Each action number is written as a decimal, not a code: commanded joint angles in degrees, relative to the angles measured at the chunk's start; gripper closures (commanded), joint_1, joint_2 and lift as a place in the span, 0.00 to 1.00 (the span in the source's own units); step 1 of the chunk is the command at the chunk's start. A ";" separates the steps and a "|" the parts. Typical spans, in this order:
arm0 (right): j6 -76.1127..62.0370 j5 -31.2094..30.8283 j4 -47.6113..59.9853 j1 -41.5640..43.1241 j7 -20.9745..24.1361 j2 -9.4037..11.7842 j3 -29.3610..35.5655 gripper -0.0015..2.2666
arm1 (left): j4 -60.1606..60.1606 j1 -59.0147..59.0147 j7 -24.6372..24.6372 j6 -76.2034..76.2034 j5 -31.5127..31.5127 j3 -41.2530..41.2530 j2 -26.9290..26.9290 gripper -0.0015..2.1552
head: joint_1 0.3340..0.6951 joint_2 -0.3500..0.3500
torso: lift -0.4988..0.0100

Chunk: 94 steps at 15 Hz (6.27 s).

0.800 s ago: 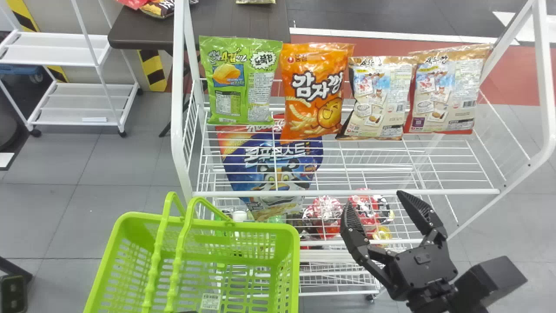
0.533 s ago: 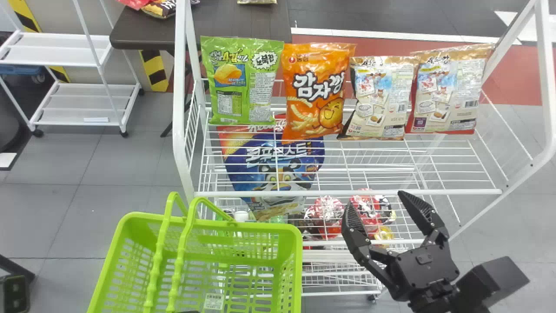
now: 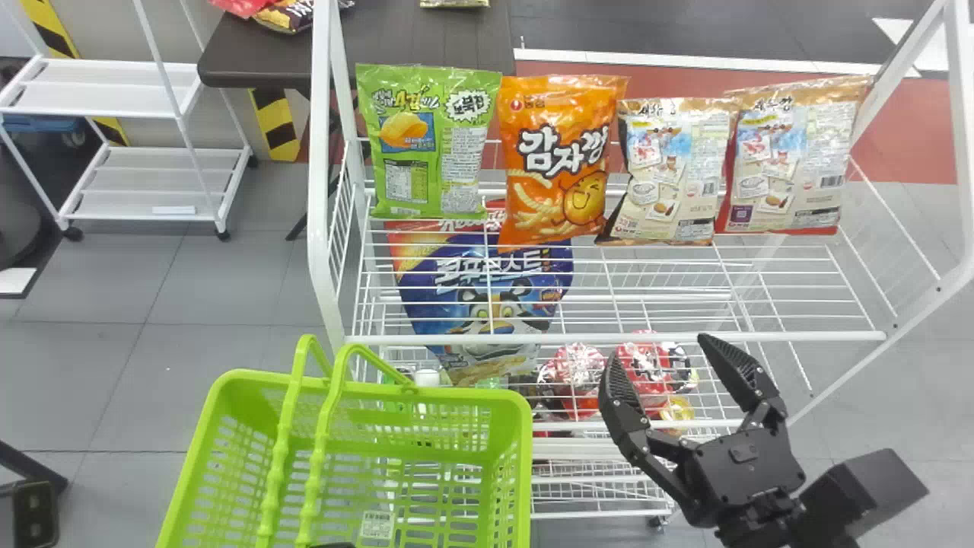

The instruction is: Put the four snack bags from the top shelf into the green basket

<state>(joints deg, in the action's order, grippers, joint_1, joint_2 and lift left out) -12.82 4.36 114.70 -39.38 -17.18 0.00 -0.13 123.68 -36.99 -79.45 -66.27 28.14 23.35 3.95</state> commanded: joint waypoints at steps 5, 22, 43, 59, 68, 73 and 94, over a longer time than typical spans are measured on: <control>6.81 -0.93 -3.69 10.55 1.54 -0.05 -3.04 0.02 | 0.16 0.07 0.00 0.04 0.25 -0.06 0.18 1.00 | 1.00 0.47 | 0.98; 14.54 8.74 -34.80 48.35 8.75 -0.05 -20.53 0.03 | -0.10 1.22 -0.09 -0.14 0.78 -0.41 1.50 1.00 | 1.00 0.77 | 0.98; 7.69 11.38 -63.90 67.33 6.64 -0.05 -29.32 0.99 | -1.77 1.39 -1.32 -0.14 1.83 0.47 1.94 1.00 | 1.00 0.83 | 0.98; 25.97 -1.72 -11.16 33.32 8.66 -0.05 -16.75 0.99 | -4.06 3.59 -1.15 -0.49 2.71 1.52 2.64 1.00 | 1.00 0.84 | 0.98; 45.48 1.53 19.86 5.81 7.34 2.11 -12.62 0.99 | -5.02 5.26 -0.80 -1.19 2.53 1.17 2.64 1.00 | 1.00 0.78 | 0.98; 59.72 9.71 25.58 2.64 4.70 3.60 -14.73 0.99 | -5.02 5.00 -0.71 -1.19 2.36 0.99 2.29 1.00 | 1.00 0.84 | 0.98; 57.26 9.18 15.38 20.13 7.52 5.19 -3.30 0.03 | -4.76 3.94 -1.67 -1.19 2.97 1.17 2.46 1.00 | 1.00 0.70 | 0.98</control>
<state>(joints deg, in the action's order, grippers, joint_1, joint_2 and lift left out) 48.25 14.11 133.51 -22.33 -10.01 5.19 -4.55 118.81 -33.03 -81.06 -67.46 30.99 24.64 6.28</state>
